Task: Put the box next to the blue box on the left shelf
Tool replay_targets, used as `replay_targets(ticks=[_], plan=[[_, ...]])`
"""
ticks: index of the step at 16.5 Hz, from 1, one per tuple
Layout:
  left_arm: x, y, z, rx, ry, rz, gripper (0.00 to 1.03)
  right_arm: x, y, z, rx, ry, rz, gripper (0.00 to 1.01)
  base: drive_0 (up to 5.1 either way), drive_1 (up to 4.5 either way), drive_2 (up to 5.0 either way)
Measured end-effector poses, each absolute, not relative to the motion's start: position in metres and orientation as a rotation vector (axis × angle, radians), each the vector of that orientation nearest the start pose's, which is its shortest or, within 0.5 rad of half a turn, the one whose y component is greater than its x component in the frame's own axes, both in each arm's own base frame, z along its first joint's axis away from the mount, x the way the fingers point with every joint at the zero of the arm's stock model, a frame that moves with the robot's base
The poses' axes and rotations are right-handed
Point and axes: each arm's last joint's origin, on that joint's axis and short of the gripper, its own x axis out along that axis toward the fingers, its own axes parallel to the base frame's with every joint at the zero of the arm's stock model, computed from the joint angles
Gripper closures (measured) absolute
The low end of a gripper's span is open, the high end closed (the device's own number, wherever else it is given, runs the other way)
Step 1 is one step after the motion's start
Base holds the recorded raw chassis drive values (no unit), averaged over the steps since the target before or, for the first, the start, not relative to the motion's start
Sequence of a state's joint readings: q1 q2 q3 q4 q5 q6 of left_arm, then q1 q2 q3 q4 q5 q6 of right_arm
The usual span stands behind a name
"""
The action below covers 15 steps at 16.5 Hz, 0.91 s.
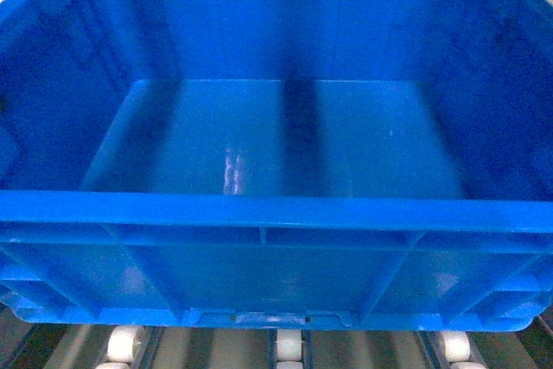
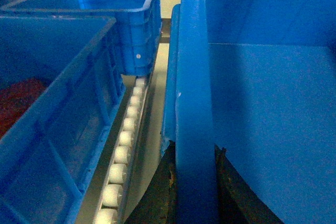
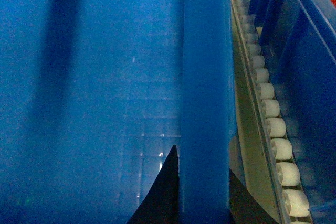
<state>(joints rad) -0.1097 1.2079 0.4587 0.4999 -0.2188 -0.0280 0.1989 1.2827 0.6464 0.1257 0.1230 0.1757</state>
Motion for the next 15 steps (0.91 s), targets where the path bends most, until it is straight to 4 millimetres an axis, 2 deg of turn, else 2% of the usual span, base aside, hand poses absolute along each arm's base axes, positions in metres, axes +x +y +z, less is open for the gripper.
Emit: replay_targets(ticks=[2, 4, 9, 11, 15], plan=[[0.249, -0.021, 0.190, 0.016, 0.313, 0.095, 0.94, 0.275, 0.044, 0.197, 0.097, 0.579, 0.016, 0.94, 0.0, 0.00, 0.0], [0.257, -0.023, 0.187, 0.022, 0.354, 0.080, 0.94, 0.282, 0.040, 0.184, 0.113, 0.639, 0.001, 0.94, 0.0, 0.00, 0.0], [0.263, -0.030, 0.188, 0.033, 0.395, 0.058, 0.94, 0.287, 0.033, 0.176, 0.128, 0.689, -0.018, 0.94, 0.0, 0.00, 0.0], [0.265, -0.037, 0.180, 0.020, 0.421, 0.042, 0.94, 0.288, 0.026, 0.176, 0.115, 0.692, -0.030, 0.94, 0.0, 0.00, 0.0], [0.268, -0.038, 0.178, 0.012, 0.492, 0.048, 0.94, 0.286, 0.025, 0.175, 0.099, 0.725, -0.030, 0.94, 0.0, 0.00, 0.0]])
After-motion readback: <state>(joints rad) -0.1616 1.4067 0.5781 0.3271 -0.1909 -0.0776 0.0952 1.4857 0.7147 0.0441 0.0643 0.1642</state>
